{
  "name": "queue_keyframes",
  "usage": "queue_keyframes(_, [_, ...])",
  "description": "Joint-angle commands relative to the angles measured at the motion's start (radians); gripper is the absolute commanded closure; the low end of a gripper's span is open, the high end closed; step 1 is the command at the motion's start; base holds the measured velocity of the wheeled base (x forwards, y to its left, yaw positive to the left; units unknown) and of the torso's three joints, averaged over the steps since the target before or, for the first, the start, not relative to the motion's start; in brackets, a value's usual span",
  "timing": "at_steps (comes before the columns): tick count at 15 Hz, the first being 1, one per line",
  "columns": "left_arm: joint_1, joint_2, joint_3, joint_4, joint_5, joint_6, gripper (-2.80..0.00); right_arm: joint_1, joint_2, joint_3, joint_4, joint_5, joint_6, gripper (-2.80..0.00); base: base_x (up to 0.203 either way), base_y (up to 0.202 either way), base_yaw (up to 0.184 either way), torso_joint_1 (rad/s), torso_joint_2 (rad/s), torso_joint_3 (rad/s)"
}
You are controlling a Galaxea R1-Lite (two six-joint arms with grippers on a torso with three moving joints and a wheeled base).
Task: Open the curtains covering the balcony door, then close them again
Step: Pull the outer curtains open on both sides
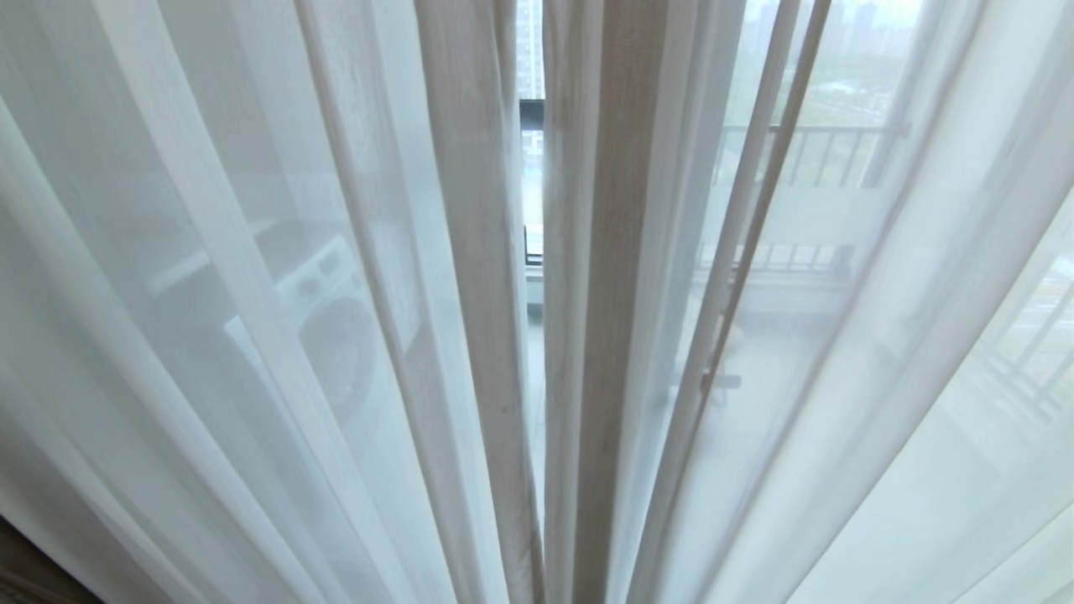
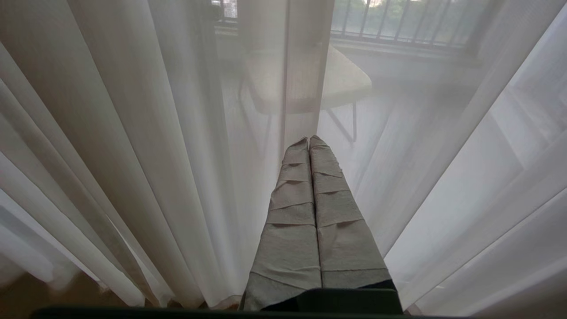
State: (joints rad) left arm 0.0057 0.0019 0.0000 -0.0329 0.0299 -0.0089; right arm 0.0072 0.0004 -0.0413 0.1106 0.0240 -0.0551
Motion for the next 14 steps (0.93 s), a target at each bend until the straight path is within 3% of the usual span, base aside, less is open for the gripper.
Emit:
queue_keyframes(1, [0.0, 0.0, 0.0, -0.001, 0.001, 0.0, 0.0, 0.0, 0.0, 0.0, 0.001, 0.001, 0.0, 0.0, 0.0, 0.0, 0.0, 0.0, 0.0, 0.0])
queue_keyframes(14, [0.0, 0.0, 0.0, -0.001, 0.001, 0.0, 0.0, 0.0, 0.0, 0.0, 0.001, 0.001, 0.0, 0.0, 0.0, 0.0, 0.0, 0.0, 0.0, 0.0])
